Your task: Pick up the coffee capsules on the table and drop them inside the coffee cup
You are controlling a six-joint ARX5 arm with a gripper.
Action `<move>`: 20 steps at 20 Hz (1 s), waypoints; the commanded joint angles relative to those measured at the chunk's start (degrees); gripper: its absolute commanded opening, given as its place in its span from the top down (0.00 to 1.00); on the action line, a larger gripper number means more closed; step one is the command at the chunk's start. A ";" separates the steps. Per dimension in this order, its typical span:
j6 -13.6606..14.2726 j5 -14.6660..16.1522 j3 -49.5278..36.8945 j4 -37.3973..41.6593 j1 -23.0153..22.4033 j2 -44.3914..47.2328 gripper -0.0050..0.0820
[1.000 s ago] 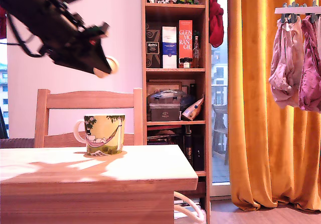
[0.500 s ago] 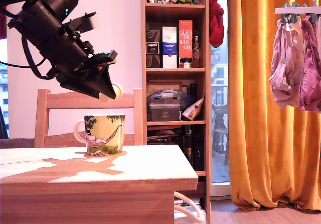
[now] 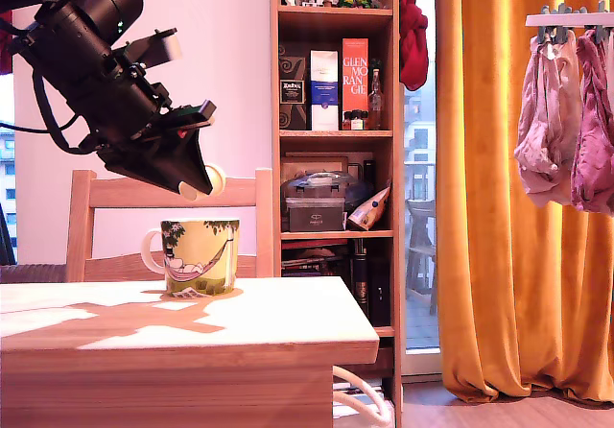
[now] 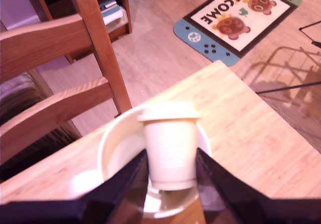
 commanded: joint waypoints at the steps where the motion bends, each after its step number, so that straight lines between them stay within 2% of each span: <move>1: 0.31 0.24 0.22 0.13 0.07 0.02 0.71; 8: 0.66 -0.33 0.22 -0.48 0.07 0.02 0.70; 9: 0.66 -1.29 0.22 -0.57 0.09 0.02 0.65; 12: 0.63 -2.16 0.22 -0.59 0.44 0.02 0.29; 20: 0.63 -2.34 0.22 -0.57 0.44 0.02 0.29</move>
